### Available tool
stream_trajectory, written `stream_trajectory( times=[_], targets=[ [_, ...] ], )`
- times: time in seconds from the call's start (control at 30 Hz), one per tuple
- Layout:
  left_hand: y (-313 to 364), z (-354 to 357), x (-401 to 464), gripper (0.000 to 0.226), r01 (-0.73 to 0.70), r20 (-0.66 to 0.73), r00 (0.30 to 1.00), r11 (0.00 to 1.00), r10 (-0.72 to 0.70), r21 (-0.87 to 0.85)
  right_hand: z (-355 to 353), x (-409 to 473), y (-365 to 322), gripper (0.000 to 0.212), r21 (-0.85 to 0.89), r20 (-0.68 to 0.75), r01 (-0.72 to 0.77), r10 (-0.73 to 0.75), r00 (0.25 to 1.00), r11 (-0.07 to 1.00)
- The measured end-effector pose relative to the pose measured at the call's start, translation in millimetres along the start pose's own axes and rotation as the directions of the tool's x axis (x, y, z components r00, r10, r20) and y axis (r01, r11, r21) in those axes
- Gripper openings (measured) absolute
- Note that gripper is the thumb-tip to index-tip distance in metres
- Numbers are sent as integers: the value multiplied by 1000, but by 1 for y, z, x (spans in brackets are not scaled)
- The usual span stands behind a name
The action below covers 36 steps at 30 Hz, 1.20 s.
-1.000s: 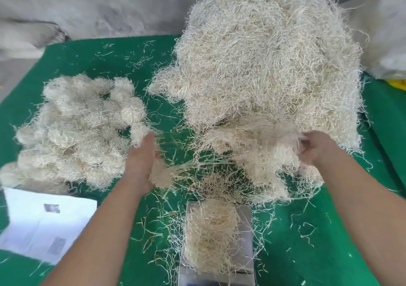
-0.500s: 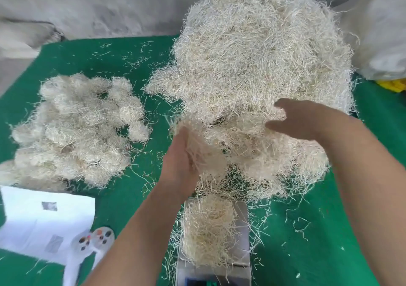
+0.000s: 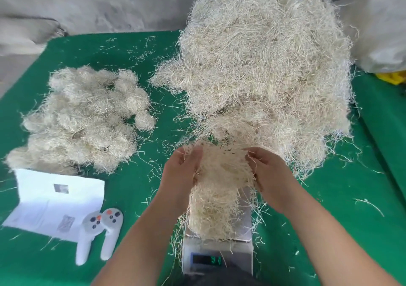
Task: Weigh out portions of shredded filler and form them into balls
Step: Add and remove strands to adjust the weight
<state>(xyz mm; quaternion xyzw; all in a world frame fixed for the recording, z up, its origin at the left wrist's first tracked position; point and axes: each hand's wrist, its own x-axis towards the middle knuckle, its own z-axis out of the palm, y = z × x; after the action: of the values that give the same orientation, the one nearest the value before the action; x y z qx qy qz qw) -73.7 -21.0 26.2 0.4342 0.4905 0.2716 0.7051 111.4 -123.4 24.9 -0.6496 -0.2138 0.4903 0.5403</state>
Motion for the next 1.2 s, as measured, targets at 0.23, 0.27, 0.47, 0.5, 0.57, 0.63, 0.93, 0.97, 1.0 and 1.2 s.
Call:
stream_trajectory(
  times=[0.23,0.27,0.47,0.5,0.57,0.63,0.93,0.97,1.0,1.2],
  targets=[
    [-35,-41,2,45,6,-78,989,485,128,874,-2,4,56,23,-571,-35,-61,50,998,819],
    [-38,-48,1,57,19,-63,993,396,99,918,-8,4,59,28,-598,-44,-108,103,994,794],
    [-38,-69,-8,79,99,-158,987,705,19,702,-34,-6,62,45,-402,-126,-129,85,988,906],
    [-40,-66,-10,79,73,-170,983,696,71,715,-32,-7,62,42,-341,-159,-97,44,986,935],
    [-44,-58,-17,71,-25,-140,971,664,194,747,-25,-10,64,43,-315,-215,-34,-36,976,948],
    [-44,-49,-24,62,-163,-34,955,616,295,771,-20,-14,69,50,-429,-228,35,-146,963,903],
    [-46,-16,-41,55,-544,451,776,105,441,833,12,-49,63,74,-752,243,415,-370,897,512],
    [-47,-15,-42,55,-556,468,764,86,443,827,14,-52,64,74,-759,267,429,-367,891,489],
    [-49,-14,-43,54,-562,476,757,75,448,824,17,-53,66,76,-762,279,433,-359,890,481],
    [-54,-17,-52,38,-588,433,713,135,551,798,19,-60,72,79,-760,273,428,-357,893,489]
  ],
)
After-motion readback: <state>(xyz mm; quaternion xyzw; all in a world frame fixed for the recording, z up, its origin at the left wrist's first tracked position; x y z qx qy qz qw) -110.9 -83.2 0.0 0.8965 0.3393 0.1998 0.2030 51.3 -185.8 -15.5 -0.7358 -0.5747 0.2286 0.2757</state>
